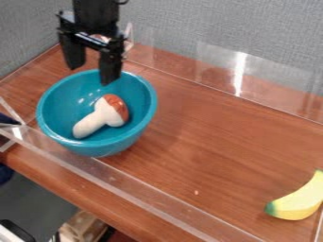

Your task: Remove the mushroom from inside the blue bowl and put it on the table

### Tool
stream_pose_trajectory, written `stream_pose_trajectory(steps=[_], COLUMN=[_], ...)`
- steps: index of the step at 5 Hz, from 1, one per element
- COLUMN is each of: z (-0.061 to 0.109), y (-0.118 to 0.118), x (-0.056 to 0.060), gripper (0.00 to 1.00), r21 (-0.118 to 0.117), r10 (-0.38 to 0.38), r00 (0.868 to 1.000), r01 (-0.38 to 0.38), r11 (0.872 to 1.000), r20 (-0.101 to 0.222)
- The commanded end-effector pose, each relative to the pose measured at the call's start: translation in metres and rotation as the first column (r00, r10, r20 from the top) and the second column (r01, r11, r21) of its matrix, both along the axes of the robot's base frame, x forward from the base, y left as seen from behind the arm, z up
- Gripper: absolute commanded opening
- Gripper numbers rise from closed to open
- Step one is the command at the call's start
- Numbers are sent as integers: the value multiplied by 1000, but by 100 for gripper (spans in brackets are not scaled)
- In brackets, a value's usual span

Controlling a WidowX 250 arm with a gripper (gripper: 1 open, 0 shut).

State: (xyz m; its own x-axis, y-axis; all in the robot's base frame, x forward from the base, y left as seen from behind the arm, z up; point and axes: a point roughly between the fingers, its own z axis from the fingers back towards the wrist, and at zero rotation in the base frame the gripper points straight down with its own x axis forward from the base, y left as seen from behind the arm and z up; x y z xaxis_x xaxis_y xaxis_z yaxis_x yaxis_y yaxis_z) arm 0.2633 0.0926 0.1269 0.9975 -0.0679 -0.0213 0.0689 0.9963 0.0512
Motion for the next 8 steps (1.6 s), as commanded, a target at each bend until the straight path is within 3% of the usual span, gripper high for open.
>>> stream_pose_trajectory(steps=[1, 8], z=[4, -40], y=[14, 29], x=[0, 13], gripper=[100, 100], r21=[52, 94], r10=[24, 86], r00=[999, 996], r01=[-26, -86], r11=[998, 992], r20=[39, 2])
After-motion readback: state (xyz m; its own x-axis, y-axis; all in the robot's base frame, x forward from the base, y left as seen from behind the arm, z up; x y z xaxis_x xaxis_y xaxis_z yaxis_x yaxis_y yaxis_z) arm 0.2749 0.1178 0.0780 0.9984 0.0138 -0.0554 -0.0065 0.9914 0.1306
